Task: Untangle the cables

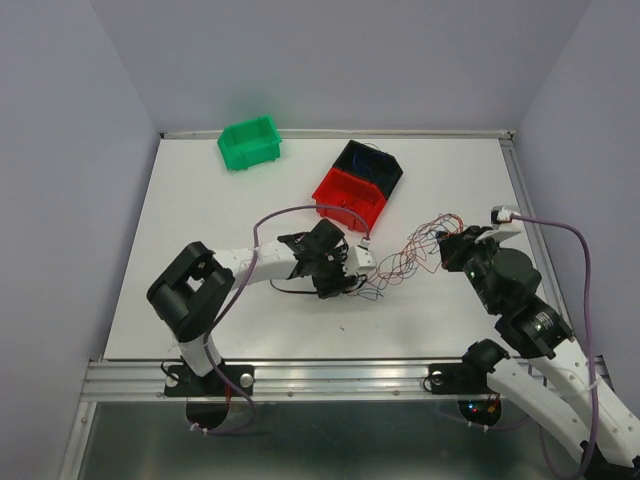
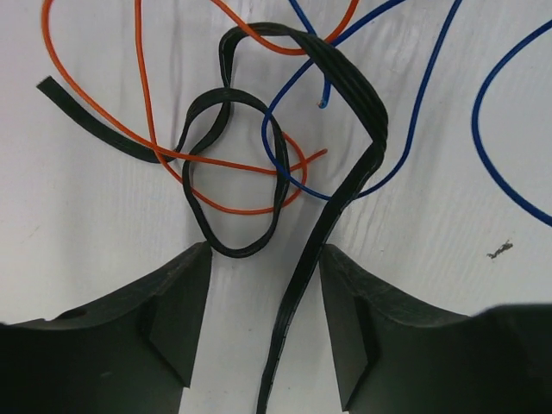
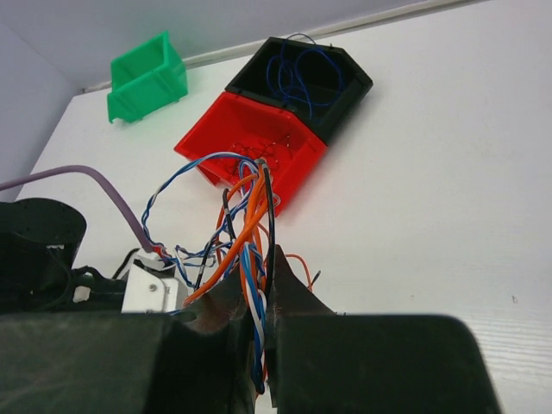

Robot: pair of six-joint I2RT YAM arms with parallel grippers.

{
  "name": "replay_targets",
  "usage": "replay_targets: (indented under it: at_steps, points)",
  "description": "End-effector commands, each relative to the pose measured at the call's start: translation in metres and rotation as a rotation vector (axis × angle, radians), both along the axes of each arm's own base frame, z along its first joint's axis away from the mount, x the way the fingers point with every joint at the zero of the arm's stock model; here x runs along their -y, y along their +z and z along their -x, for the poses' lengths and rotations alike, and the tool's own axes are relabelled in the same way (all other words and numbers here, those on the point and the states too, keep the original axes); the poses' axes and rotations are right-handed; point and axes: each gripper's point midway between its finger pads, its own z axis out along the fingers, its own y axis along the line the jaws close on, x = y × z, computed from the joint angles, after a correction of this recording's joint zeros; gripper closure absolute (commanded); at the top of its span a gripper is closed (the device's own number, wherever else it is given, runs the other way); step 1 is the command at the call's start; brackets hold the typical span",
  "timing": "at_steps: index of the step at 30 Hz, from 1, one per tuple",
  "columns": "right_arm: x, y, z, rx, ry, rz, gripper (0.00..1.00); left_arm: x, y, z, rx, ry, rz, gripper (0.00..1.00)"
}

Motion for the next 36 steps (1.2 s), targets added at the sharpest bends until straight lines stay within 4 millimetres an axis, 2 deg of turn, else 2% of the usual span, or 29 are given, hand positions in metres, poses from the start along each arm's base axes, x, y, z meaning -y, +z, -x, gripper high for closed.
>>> replay_targets:
  at_steps: [1,3,5,7,8,10,11,12,13,15,16,19,20,23,25,27,29,30,34,36]
  points:
    - [0.018,0.033,0.001,0.070,-0.091,-0.062,0.99,-0.004,-0.016,-0.006,-0.008,0.026,-0.064,0.41]
    - [0.021,0.035,0.003,0.080,-0.100,-0.073,1.00,-0.005,-0.022,-0.007,-0.019,0.026,-0.089,0.51]
    - [0.025,0.036,0.004,0.084,-0.121,-0.079,0.99,-0.007,-0.027,-0.006,-0.028,0.021,-0.109,0.74]
    - [0.033,0.037,0.006,0.092,-0.157,-0.088,0.99,-0.006,-0.017,-0.009,-0.003,0.026,-0.097,0.94]
    - [0.034,0.036,0.006,0.090,-0.165,-0.087,0.99,-0.007,-0.010,-0.013,0.023,0.040,-0.092,1.00]
    - [0.040,0.035,0.005,0.083,-0.198,-0.088,0.99,-0.008,0.007,-0.020,0.068,0.068,-0.056,1.00]
    - [0.046,0.033,0.004,0.077,-0.236,-0.087,1.00,-0.010,0.032,-0.030,0.112,0.112,-0.006,1.00]
    - [0.048,0.031,0.003,0.068,-0.256,-0.086,0.99,-0.012,0.046,-0.036,0.137,0.138,0.023,1.00]
    - [0.055,0.027,0.000,0.052,-0.304,-0.069,0.99,-0.015,0.076,-0.044,0.184,0.172,0.085,1.00]
    - [0.060,0.025,-0.002,0.043,-0.347,-0.072,0.99,-0.026,0.105,-0.060,0.244,0.256,0.135,1.00]
    - [0.065,0.024,-0.004,0.039,-0.383,-0.069,0.99,-0.031,0.126,-0.065,0.288,0.288,0.167,1.00]
    - [0.067,0.025,-0.005,0.039,-0.400,-0.077,0.99,-0.049,0.164,-0.082,0.383,0.393,0.156,1.00]
    - [0.068,0.026,-0.004,0.041,-0.400,-0.078,1.00,-0.061,0.172,-0.087,0.415,0.437,0.120,1.00]
    - [0.073,0.027,0.000,0.051,-0.419,-0.086,1.00,-0.085,0.216,-0.105,0.520,0.532,0.140,1.00]
    - [0.080,0.028,0.005,0.059,-0.439,-0.098,0.99,-0.114,0.249,-0.120,0.604,0.641,0.147,1.00]
    - [0.084,0.032,0.009,0.074,-0.452,-0.119,0.99,-0.134,0.277,-0.129,0.661,0.717,0.171,0.99]
    - [0.090,0.033,0.013,0.081,-0.474,-0.131,0.99,-0.167,0.301,-0.137,0.751,0.845,0.155,0.98]
    - [0.093,0.035,0.016,0.092,-0.483,-0.145,0.99,-0.175,0.314,-0.140,0.794,0.892,0.172,0.98]
    - [0.121,0.039,0.031,0.138,-0.607,-0.216,0.99,-0.223,0.340,-0.150,0.863,1.049,0.172,0.99]
    - [0.132,0.040,0.040,0.163,-0.640,-0.249,0.99,-0.237,0.350,-0.152,0.888,1.098,0.181,1.00]
